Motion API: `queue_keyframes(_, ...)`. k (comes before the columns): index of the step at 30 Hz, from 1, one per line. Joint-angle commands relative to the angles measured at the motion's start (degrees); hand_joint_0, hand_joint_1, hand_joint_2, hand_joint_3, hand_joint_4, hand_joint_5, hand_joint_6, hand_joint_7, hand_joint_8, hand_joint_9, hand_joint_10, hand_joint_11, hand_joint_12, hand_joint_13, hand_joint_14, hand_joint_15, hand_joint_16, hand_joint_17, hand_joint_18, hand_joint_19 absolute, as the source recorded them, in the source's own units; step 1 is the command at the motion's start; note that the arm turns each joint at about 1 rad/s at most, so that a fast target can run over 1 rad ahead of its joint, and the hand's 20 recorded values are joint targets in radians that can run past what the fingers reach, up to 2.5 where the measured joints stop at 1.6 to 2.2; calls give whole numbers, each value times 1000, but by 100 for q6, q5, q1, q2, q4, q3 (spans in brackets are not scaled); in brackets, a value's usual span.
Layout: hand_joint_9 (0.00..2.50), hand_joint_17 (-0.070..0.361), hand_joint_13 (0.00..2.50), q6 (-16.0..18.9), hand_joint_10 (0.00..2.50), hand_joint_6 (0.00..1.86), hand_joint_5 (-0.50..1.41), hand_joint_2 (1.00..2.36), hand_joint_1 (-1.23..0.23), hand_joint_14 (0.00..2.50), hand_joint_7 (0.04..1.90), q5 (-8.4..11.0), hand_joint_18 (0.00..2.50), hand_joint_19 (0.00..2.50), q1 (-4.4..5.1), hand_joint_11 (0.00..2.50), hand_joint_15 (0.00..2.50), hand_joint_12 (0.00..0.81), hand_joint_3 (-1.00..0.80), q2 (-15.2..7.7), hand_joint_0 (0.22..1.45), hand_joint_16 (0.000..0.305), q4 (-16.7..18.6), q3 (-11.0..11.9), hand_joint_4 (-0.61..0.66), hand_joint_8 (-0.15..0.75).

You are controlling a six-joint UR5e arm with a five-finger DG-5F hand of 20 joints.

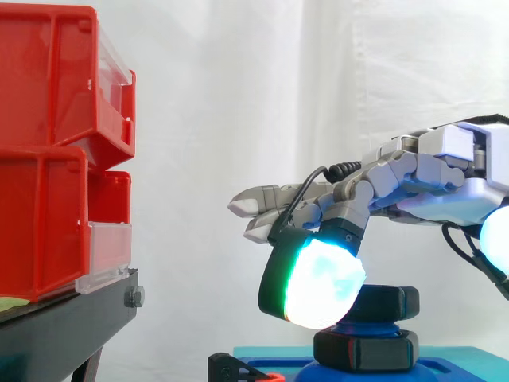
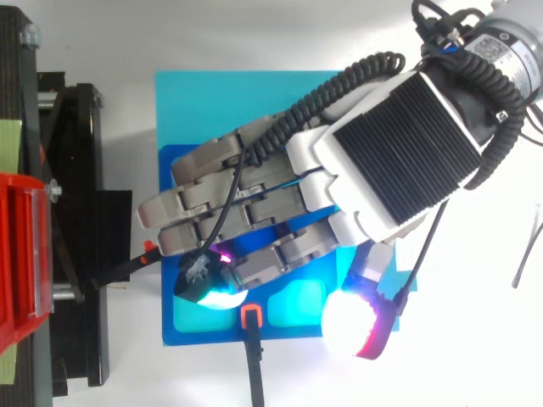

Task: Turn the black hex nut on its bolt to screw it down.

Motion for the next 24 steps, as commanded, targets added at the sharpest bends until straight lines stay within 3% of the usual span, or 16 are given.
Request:
queue_keyframes(1,413,125,253,0,3,806,-123,1000,-261,1,642,-106,265,483,-72,96,54,353,-500,1,501,56,19,0,339,328)
queue_keyframes(5,414,125,256,9,2,804,-123,1000,-261,2,647,-167,268,491,-142,110,50,353,-500,-8,501,56,19,0,341,328)
queue_keyframes(13,413,126,265,9,2,796,-123,1000,-262,1,658,-167,282,487,-151,96,60,354,-500,1,501,56,19,0,341,328)
queue_keyframes(21,414,127,269,9,2,784,-121,1000,-262,2,668,-62,293,486,-37,109,60,353,-500,1,501,56,19,0,346,328)
queue_keyframes(24,414,127,270,26,2,762,-120,1000,-262,2,698,79,298,493,33,103,60,354,-500,1,501,56,-16,0,346,327)
